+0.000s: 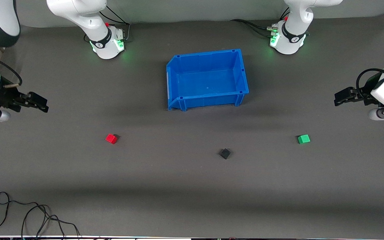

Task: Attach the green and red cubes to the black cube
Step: 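Reach the right gripper to the red cube while the left gripper reaches the green cube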

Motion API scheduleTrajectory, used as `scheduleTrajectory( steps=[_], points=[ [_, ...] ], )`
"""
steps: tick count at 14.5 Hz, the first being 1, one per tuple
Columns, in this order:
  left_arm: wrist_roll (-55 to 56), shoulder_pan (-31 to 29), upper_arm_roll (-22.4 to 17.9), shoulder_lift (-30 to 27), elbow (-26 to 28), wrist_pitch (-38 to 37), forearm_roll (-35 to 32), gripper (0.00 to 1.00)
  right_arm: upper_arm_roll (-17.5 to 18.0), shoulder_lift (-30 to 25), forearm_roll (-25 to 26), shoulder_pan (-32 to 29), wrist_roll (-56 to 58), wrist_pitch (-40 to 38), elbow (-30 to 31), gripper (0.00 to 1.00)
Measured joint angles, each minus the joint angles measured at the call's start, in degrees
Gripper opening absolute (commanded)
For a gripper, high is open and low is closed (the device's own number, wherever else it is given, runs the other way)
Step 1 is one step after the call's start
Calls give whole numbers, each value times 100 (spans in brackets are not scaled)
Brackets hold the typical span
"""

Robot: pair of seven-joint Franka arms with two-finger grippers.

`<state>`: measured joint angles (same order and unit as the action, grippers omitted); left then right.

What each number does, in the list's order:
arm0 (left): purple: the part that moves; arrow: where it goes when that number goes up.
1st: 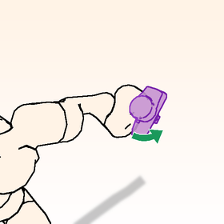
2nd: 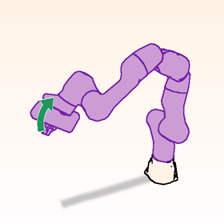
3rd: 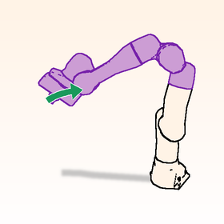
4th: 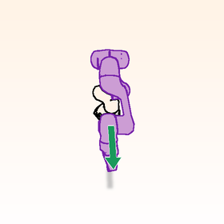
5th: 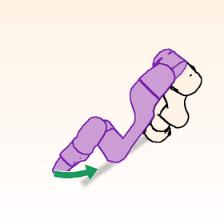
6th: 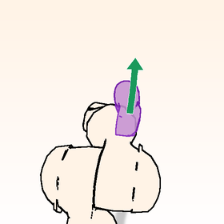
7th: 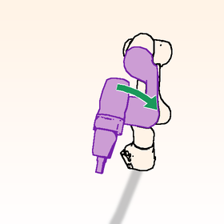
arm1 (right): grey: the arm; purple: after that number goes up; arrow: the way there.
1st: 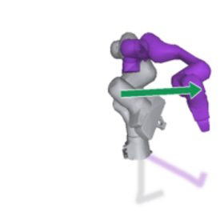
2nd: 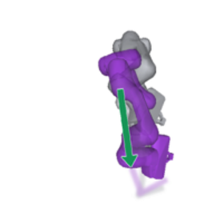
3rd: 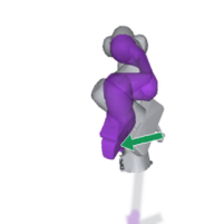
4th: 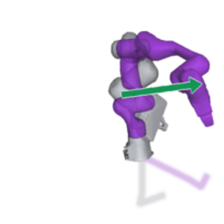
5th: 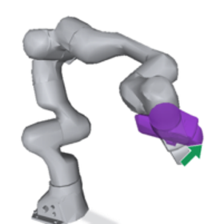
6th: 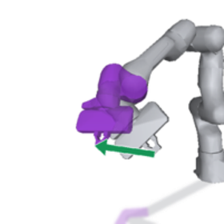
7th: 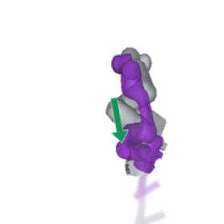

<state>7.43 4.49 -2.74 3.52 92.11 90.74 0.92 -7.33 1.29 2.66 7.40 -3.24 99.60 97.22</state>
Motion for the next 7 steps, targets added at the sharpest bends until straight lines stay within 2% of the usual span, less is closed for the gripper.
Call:
scheduleTrajectory(
  steps=[2,4,7],
  points=[
    [967,1,4,0,-1,0,48,100,-30,96,0,-3,-77,453,220,100],
    [1955,2,3,0,-3,0,246,100,-35,157,0,-4,-665,632,487,100],
    [2724,-50,-12,0,-7,8,454,100,-32,217,0,-3,-2599,635,807,100]
  ],
)
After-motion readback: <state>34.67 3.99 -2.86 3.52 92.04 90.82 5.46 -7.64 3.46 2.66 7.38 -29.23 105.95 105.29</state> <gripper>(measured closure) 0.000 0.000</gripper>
